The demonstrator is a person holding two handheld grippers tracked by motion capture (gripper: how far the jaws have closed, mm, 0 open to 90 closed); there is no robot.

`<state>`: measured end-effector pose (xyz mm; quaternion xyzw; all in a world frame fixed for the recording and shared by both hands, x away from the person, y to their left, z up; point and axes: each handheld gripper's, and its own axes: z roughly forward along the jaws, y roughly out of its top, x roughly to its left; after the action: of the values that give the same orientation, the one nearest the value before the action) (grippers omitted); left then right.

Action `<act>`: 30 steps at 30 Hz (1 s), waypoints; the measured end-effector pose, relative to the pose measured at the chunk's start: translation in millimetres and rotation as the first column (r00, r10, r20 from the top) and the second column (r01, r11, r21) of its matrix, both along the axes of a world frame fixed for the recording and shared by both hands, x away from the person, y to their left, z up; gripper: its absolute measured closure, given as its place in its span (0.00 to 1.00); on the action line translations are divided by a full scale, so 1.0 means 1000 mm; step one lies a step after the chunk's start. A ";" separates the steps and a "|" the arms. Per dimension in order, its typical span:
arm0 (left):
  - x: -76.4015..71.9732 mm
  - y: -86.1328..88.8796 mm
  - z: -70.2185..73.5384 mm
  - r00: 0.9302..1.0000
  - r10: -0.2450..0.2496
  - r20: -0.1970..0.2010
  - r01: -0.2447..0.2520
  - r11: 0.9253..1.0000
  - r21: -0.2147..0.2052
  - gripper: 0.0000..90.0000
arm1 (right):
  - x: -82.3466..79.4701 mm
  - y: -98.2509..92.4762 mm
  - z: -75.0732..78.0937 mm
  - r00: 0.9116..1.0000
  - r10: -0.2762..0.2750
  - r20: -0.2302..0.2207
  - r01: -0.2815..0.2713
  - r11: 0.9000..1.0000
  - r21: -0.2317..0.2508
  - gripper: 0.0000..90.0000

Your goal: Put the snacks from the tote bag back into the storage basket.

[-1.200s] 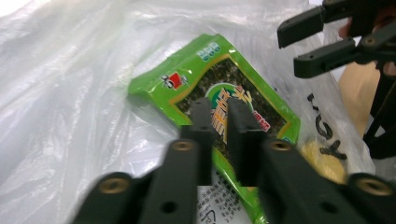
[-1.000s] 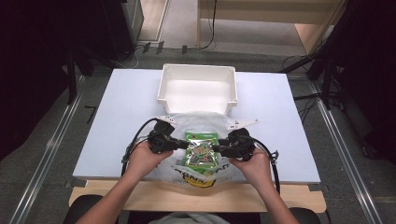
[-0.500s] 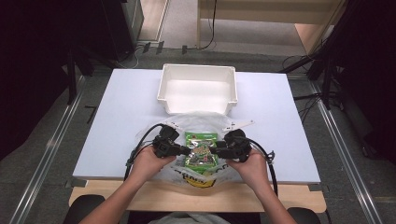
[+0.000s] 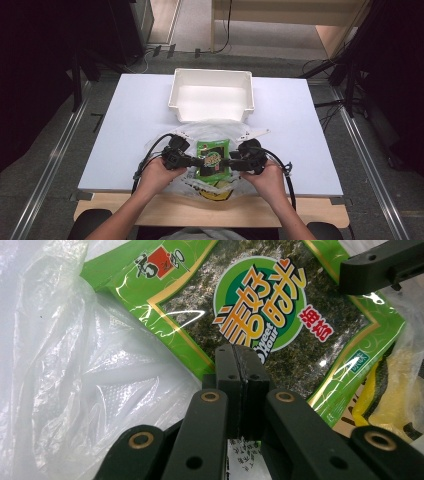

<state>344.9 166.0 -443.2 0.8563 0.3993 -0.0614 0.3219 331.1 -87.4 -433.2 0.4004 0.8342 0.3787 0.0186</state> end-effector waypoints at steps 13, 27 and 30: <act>0.003 0.005 -0.004 0.999 0.008 -0.035 -0.009 1.000 -0.027 1.00 | 0.008 0.010 -0.004 0.997 0.014 -0.074 -0.011 0.999 0.044 0.48; 0.001 0.004 -0.002 0.999 0.010 0.039 -0.008 0.999 -0.045 0.97 | 0.015 0.019 -0.003 0.996 0.026 -0.087 -0.020 0.998 0.059 0.61; -0.001 0.006 0.001 0.999 0.016 0.043 -0.013 0.997 -0.077 0.93 | 0.013 0.017 0.000 0.998 0.024 -0.063 -0.020 0.997 0.073 0.66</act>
<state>343.9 172.1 -442.1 0.8415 0.3956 -0.0556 0.3638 344.2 -70.7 -433.6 0.4035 0.8246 0.3957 -0.0265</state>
